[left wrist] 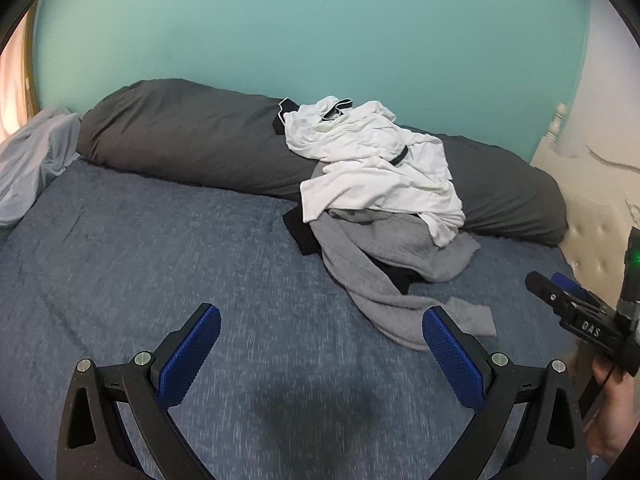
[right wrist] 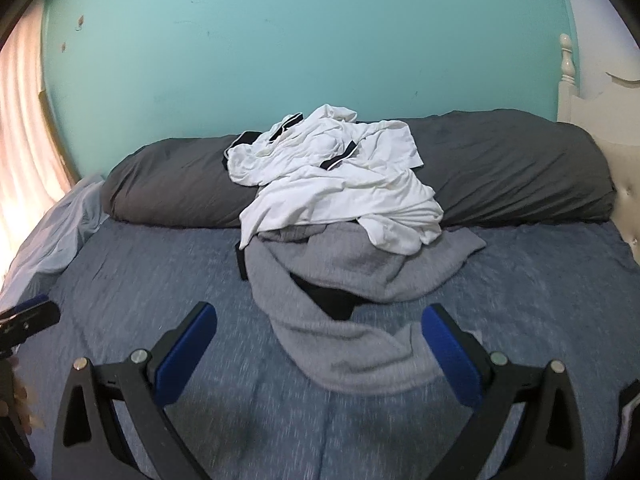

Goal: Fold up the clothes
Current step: 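Move the right tool toward the clothes pile on the pillow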

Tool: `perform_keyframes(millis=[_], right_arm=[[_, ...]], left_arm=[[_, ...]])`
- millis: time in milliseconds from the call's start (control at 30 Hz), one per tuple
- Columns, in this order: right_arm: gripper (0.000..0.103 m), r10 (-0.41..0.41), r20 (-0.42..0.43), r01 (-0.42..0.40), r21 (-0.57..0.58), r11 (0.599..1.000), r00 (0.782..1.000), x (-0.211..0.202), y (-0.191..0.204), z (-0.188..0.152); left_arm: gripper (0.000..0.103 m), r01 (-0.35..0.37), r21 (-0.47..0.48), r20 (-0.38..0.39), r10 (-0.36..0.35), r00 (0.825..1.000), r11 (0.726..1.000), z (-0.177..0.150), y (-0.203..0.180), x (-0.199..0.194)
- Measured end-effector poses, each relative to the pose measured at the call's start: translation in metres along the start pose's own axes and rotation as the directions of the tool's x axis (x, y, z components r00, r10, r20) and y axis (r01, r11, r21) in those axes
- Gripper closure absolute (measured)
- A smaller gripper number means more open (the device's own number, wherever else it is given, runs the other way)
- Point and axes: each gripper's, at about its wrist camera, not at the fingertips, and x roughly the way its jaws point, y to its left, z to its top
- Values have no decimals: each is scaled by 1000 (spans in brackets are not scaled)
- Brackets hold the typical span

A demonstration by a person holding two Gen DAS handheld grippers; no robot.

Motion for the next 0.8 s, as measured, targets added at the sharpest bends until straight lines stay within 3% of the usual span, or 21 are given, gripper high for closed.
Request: perform_keyframes(millis=[333,567,700,800], right_arm=[[0,-15,-32,15,0,1000,999,89,-9,44],[0,-54,-78,58,56,997,995,147,-33,57],[1,-82,-102,85,25,996,991,176,-42,58],[10,-92,-135,96,27,995,987,196,-53,57]], left_arm=[[0,-20,-22,-18,20,1000,1000,33,18,53],[0,-18,-26,-40,17,999,999,33,24,84],[0,-20,-19,-55,19,998,1000,28,26,98],[0,-20,-20,-66,18,998,1000,22,28,109]])
